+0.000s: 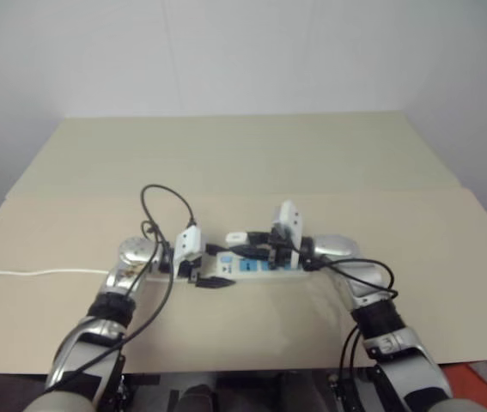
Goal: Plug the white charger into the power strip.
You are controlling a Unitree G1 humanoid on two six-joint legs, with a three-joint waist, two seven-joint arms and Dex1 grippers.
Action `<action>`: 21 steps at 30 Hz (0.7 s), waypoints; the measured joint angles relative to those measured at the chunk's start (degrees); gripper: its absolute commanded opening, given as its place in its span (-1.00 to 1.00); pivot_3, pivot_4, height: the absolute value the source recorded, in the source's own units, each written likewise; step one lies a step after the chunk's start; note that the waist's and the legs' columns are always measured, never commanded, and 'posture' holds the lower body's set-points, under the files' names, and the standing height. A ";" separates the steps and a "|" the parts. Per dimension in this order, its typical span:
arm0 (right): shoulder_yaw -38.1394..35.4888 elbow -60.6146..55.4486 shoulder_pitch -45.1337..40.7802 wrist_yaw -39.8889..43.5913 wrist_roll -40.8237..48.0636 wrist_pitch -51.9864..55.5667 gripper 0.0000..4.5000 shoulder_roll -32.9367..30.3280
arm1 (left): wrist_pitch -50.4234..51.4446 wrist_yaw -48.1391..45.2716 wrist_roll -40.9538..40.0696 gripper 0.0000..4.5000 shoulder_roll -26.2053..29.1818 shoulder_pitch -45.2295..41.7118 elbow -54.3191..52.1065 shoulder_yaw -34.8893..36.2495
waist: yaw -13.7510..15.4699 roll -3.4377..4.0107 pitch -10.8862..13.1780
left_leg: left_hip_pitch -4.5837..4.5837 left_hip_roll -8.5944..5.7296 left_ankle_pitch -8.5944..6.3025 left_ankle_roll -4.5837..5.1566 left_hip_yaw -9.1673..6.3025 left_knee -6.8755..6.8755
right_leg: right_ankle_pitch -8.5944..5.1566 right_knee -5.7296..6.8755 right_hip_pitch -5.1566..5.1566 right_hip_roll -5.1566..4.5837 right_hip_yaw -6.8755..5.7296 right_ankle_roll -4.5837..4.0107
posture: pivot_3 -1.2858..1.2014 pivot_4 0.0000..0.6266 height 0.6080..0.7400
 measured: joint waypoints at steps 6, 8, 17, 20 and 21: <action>0.53 1.30 2.24 2.51 -0.73 -5.75 -0.52 -2.20 | 0.49 0.52 -0.33 0.45 0.08 1.64 -2.64 -0.70 | 0.18 -0.07 -0.07 | 0.10 0.00 -0.02 0.04 0.02 -0.03 | 0.00 -0.04 0.10 -0.01 0.02 0.00 | 0.03 -0.52 1.00; 0.86 1.75 2.29 3.28 -0.73 -6.93 -0.52 -2.80 | 0.98 0.59 -0.33 0.45 0.08 2.10 -3.42 -1.03 | 0.24 -0.08 -0.08 | 0.26 0.00 -0.03 0.05 0.02 -0.04 | 0.00 -0.08 0.28 0.00 0.02 0.00 | 0.03 -0.52 1.00; 1.62 5.08 1.74 5.89 -0.72 -12.23 -0.52 -4.13 | 1.45 1.32 -0.37 0.45 0.08 2.45 -4.31 -2.06 | 0.59 -0.09 -0.08 | 0.65 0.03 -0.08 0.13 -0.02 -0.13 | -0.01 -0.29 0.80 0.01 -0.03 0.00 | 0.03 -0.52 1.00; 1.69 6.38 1.60 6.94 -0.64 -13.25 -0.52 -4.59 | 1.51 2.02 -0.37 0.45 0.08 2.64 -4.71 -2.51 | 0.85 -0.09 -0.08 | 0.76 0.03 -0.08 0.13 -0.02 -0.13 | -0.02 -0.29 0.93 0.01 -0.03 0.00 | 0.03 -0.52 1.00; 1.70 6.61 1.53 7.17 -0.54 -13.26 -0.52 -4.73 | 1.53 2.25 -0.40 0.45 0.07 2.77 -4.88 -2.63 | 0.94 -0.10 -0.09 | 0.78 0.03 -0.08 0.13 -0.02 -0.13 | -0.02 -0.29 0.95 0.01 -0.03 0.00 | 0.03 -0.52 1.00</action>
